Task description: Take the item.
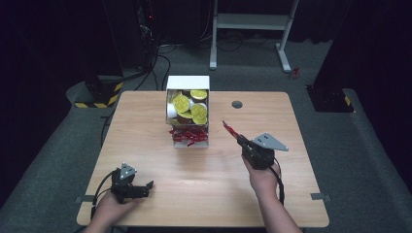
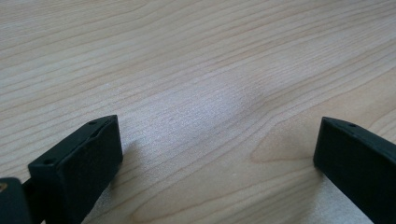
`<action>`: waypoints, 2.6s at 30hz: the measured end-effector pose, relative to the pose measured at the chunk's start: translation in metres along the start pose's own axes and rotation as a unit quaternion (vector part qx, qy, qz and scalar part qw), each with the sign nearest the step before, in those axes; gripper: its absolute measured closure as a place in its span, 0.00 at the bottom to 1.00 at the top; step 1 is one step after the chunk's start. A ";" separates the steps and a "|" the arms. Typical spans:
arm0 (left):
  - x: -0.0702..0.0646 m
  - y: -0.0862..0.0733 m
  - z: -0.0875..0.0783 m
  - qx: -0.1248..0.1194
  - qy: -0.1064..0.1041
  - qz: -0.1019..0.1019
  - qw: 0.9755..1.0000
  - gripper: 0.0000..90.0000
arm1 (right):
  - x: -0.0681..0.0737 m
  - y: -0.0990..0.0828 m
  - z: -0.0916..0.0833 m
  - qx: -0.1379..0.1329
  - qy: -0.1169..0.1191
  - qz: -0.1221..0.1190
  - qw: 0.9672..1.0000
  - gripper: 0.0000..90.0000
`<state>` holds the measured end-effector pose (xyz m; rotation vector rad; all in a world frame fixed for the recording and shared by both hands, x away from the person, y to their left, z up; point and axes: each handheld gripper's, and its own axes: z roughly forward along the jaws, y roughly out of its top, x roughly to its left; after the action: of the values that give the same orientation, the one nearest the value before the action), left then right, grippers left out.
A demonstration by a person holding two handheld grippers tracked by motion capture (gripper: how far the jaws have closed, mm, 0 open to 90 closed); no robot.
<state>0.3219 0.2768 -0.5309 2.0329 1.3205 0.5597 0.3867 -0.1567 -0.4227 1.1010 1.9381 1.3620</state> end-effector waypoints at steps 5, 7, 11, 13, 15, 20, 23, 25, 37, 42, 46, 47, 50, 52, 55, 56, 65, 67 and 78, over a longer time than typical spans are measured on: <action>0.000 0.000 0.000 0.000 0.000 0.000 1.000 0.02 | -0.005 0.001 0.001 0.001 -0.011 0.000 1.000 0.97; 0.000 0.000 0.000 0.000 0.000 0.000 1.000 0.02 | -0.007 0.001 0.001 0.001 -0.015 -0.003 1.000 0.97; 0.000 0.000 0.000 0.000 0.000 0.000 1.000 0.02 | -0.010 0.002 0.002 0.003 -0.020 -0.001 1.000 0.97; 0.000 0.000 0.000 0.000 0.000 0.000 1.000 0.02 | -0.012 0.002 0.003 0.003 -0.024 -0.001 1.000 0.97; 0.000 0.000 0.000 0.000 0.000 0.000 1.000 0.02 | -0.014 0.002 0.004 0.004 -0.028 -0.001 1.000 0.97; 0.000 0.000 0.000 0.000 0.000 0.000 1.000 0.02 | -0.021 0.002 0.009 0.008 -0.035 -0.001 0.999 0.97; 0.000 0.000 0.000 0.001 -0.001 0.000 1.000 0.02 | -0.024 0.002 0.012 0.010 -0.043 -0.003 0.999 0.97; 0.000 0.000 0.000 0.000 0.000 0.000 1.000 0.02 | -0.027 0.001 0.016 0.014 -0.048 0.001 0.999 0.97; 0.000 0.000 0.000 0.000 0.000 0.000 1.000 0.02 | -0.044 -0.007 0.034 0.038 -0.079 -0.002 0.996 0.97; 0.000 0.000 0.000 0.000 0.000 0.000 1.000 0.02 | -0.050 -0.014 0.040 0.051 -0.092 0.002 0.994 0.97; 0.000 0.000 0.000 0.000 0.000 0.000 1.000 0.02 | -0.055 -0.021 0.046 0.064 -0.097 0.005 0.993 0.97; 0.000 0.000 0.000 0.000 0.000 0.000 1.000 0.02 | -0.056 -0.023 0.047 0.067 -0.099 0.005 0.993 0.97; 0.000 0.000 0.000 0.000 0.000 0.000 1.000 0.02 | -0.060 -0.028 0.052 0.075 -0.105 0.009 0.992 0.97; 0.000 0.000 0.000 0.000 0.000 0.000 1.000 0.02 | -0.062 -0.032 0.054 0.078 -0.108 0.014 0.991 0.97; 0.000 0.000 0.000 0.000 0.000 0.000 1.000 0.02 | -0.062 -0.034 0.055 0.083 -0.110 0.015 0.990 0.96; 0.000 0.000 0.000 0.000 0.000 0.000 1.000 0.02 | -0.063 -0.035 0.056 0.083 -0.111 0.011 0.990 0.96; 0.000 0.000 0.000 0.000 0.000 0.000 1.000 0.02 | -0.070 -0.042 0.061 0.096 -0.120 0.022 0.988 0.96; 0.000 0.000 0.000 0.001 0.000 -0.001 1.000 0.02 | -0.071 -0.043 0.063 0.100 -0.120 0.019 0.988 0.95; 0.000 0.000 0.000 0.000 0.000 -0.002 1.000 0.02 | -0.073 -0.055 0.079 0.132 -0.126 0.030 0.983 0.95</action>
<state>0.3213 0.2766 -0.5308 2.0301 1.3259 0.5582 0.4701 -0.1876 -0.5047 1.3930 1.9452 0.9554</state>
